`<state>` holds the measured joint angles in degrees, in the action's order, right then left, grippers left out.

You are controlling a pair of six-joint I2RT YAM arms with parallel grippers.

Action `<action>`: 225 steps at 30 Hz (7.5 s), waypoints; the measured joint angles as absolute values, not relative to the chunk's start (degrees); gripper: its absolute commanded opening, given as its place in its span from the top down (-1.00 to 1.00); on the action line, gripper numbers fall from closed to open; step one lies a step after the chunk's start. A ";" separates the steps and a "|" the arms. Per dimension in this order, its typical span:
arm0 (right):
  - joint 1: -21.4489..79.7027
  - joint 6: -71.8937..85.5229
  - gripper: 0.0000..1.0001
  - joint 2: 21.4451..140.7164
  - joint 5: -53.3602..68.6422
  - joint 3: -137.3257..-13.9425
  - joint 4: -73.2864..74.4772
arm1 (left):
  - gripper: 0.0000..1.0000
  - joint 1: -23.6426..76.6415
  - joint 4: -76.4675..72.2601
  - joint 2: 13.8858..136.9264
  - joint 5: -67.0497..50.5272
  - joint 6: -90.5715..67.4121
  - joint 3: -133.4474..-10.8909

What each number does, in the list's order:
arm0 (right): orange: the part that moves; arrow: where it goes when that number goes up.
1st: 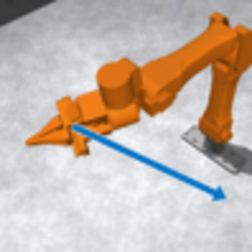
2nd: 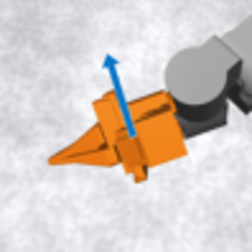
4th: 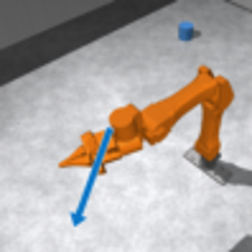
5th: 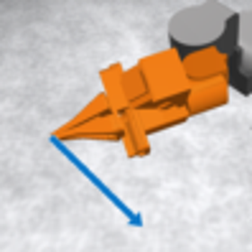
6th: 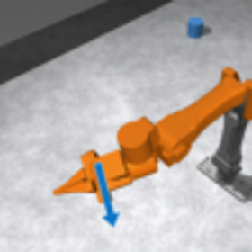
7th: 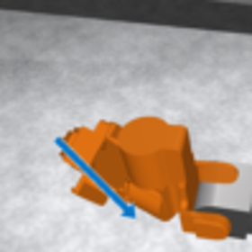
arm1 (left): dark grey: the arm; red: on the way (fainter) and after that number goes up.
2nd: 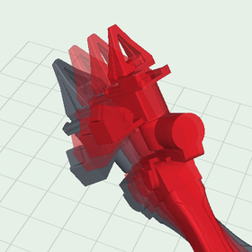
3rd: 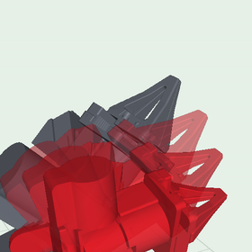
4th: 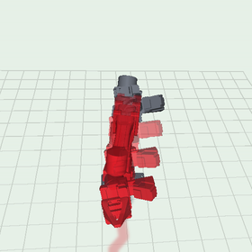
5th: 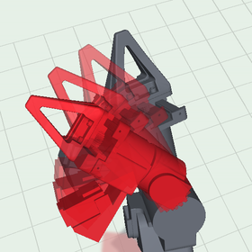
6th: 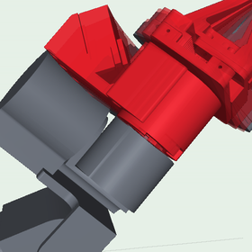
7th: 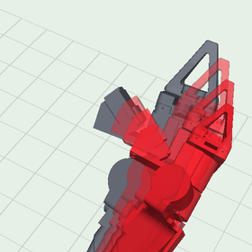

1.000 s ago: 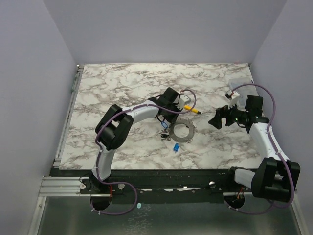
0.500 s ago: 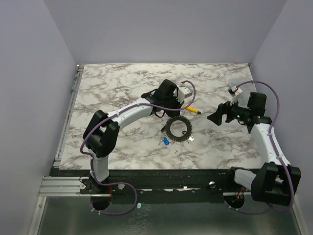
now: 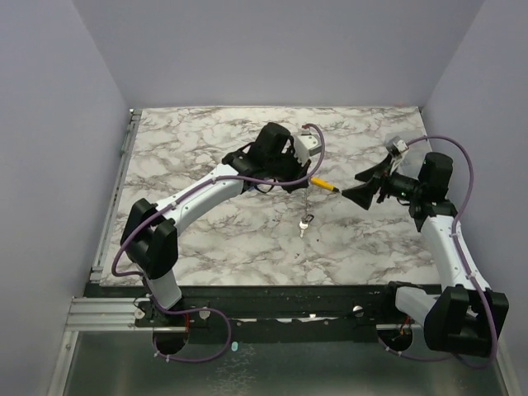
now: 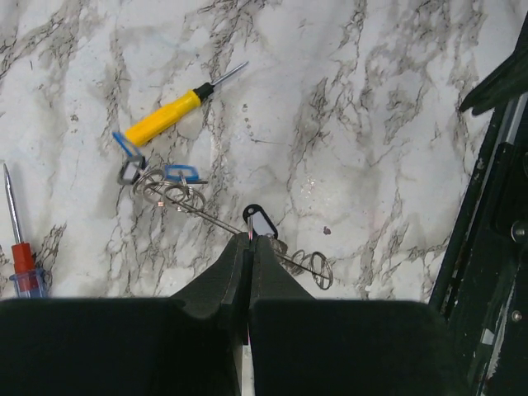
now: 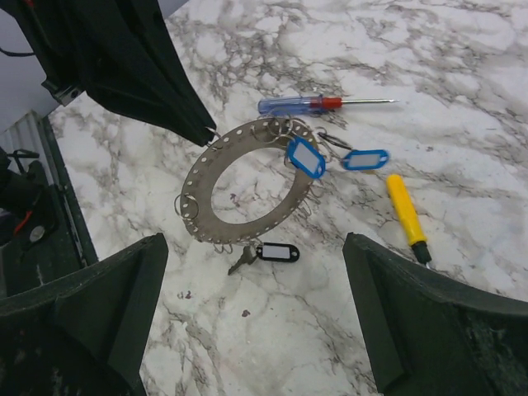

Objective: Remove the keys from the keyring

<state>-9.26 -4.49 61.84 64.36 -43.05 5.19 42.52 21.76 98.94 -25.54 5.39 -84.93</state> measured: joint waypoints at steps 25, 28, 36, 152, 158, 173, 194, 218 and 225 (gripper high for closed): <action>12.82 2.42 -0.55 67.68 38.11 -42.72 0.75 | 1.00 42.59 22.39 100.53 -25.87 -7.20 -92.42; 13.15 1.83 -0.35 69.06 36.62 -42.70 -0.60 | 1.00 42.59 22.41 100.92 -25.89 -7.79 -92.53; 14.33 -0.01 0.20 70.19 37.95 -43.27 -1.74 | 1.00 42.54 22.46 101.12 -26.02 -8.75 -93.54; 12.01 64.05 0.99 83.15 23.44 -77.14 8.75 | 1.00 33.41 -47.31 98.21 -39.57 -33.36 -62.50; 11.16 63.77 0.93 82.17 23.62 -70.30 4.84 | 1.00 33.15 -24.97 96.66 -38.94 -22.68 -70.41; 10.44 63.02 -0.31 79.26 32.10 -53.87 -7.94 | 1.00 34.70 14.52 96.71 -28.95 3.20 -87.72; 5.65 39.97 -0.76 72.31 57.32 -46.06 -4.34 | 1.00 37.60 39.42 102.04 -27.11 21.82 -100.97; 2.07 -35.22 -0.40 86.37 87.72 -70.54 65.56 | 1.00 45.71 66.15 109.62 -16.71 42.94 -118.34; -1.83 -47.29 -0.43 90.85 88.05 -78.50 79.11 | 1.00 48.45 64.16 105.36 -13.52 46.57 -113.56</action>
<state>-1.83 -47.29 90.85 88.05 -78.50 79.11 48.45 64.16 105.36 -13.52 46.57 -113.56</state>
